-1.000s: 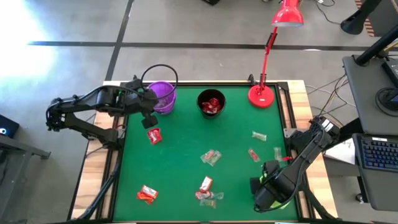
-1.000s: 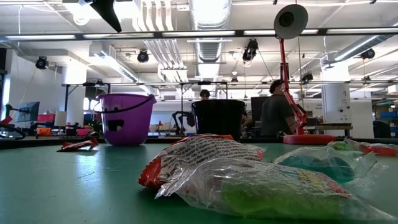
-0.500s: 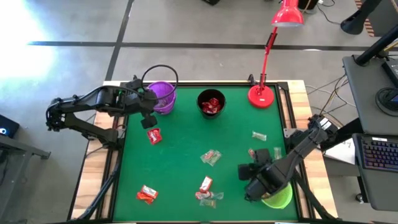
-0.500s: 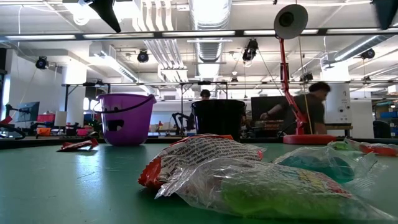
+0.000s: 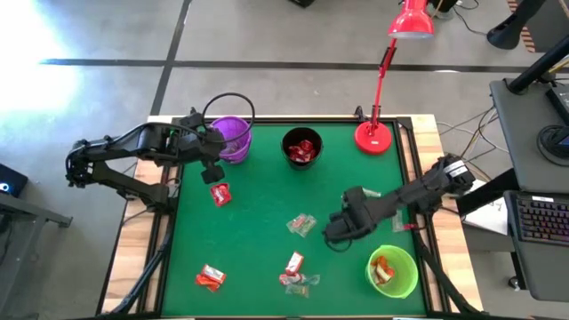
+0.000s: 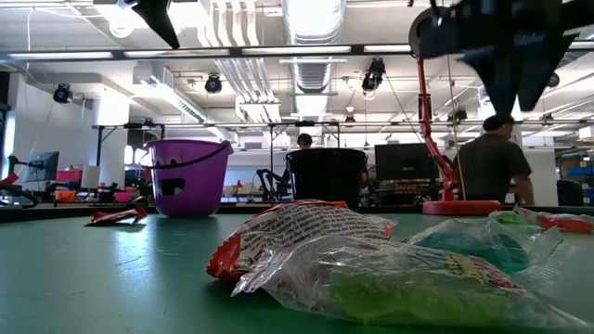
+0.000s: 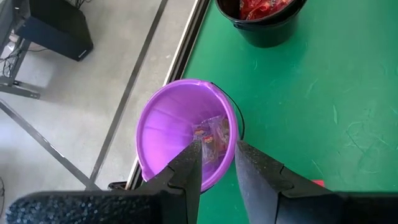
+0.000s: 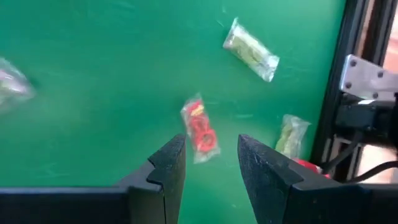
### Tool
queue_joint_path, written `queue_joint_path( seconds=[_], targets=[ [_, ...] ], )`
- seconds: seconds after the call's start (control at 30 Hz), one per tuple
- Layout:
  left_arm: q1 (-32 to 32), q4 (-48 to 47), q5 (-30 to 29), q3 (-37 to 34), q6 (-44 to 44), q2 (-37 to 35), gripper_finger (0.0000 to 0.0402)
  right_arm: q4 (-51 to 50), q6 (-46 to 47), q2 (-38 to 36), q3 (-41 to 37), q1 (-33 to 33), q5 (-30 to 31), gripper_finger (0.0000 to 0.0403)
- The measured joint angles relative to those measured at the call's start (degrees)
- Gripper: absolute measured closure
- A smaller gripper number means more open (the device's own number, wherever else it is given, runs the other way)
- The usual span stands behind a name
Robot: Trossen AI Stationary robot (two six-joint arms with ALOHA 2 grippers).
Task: Sort candy
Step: Put the red gummy into the violet bucket
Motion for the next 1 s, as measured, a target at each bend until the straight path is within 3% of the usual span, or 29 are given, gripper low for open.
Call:
queue_joint_path(
  seconds=[0.2, 0.43, 0.67, 1.0],
  targets=[
    [0.00, -0.22, 0.64, 0.00, -0.17, 0.00, 0.0322, 11.28, -10.94, -3.97, -9.67, -5.63, -5.62, 0.0269],
    [0.00, -0.24, 1.45, 0.00, -0.77, 0.00, 0.0322, 19.76, -12.62, -9.10, -20.70, -9.10, -10.51, 0.0286],
    [0.00, -0.23, 1.52, 0.00, -1.29, 0.00, 0.0322, 35.55, -13.06, -13.53, -27.67, -9.23, -13.03, 0.0282],
    [0.00, -0.24, 1.51, -0.01, -1.29, 0.00, 0.0322, 34.70, -13.48, -13.84, -32.41, -9.23, -15.65, 0.0263]
  ],
)
